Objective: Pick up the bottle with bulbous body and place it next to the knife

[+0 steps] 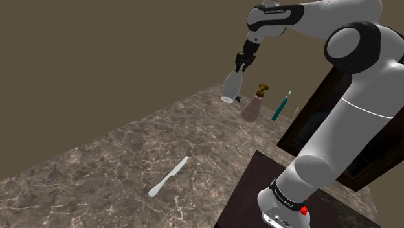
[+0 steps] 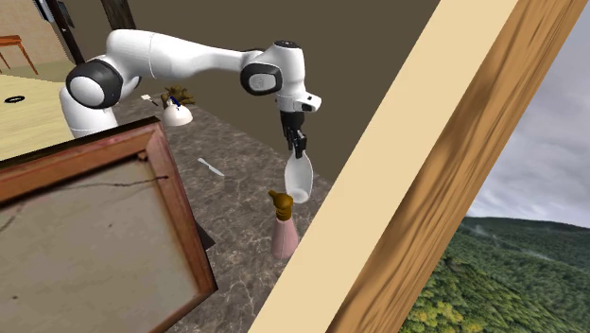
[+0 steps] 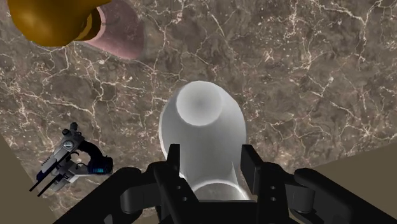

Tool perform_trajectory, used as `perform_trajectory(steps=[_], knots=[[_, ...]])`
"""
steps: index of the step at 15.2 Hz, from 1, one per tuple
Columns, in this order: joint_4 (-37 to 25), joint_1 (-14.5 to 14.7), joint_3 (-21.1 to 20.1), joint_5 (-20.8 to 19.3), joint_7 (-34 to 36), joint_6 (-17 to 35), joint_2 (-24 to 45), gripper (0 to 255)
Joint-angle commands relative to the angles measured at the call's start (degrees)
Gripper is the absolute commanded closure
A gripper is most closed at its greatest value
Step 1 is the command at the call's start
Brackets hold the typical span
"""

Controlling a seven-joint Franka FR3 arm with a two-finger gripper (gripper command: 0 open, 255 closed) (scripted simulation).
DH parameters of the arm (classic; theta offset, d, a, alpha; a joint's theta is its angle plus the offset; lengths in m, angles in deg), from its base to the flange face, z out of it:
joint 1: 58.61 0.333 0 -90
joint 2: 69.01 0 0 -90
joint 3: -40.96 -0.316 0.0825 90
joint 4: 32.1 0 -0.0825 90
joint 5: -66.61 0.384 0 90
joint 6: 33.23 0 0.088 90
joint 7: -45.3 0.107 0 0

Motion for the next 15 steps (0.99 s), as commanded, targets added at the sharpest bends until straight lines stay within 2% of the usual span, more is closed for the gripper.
perform_trajectory(steps=[1,8,15], knots=[[1.81,1.47,-1.05,-1.43,2.91,-0.85,-2.98,255],[3.72,5.69,-5.86,-4.14,12.51,-5.14,-9.65,255],[2.12,9.47,-11.21,-4.97,21.67,-10.34,-13.25,255]])
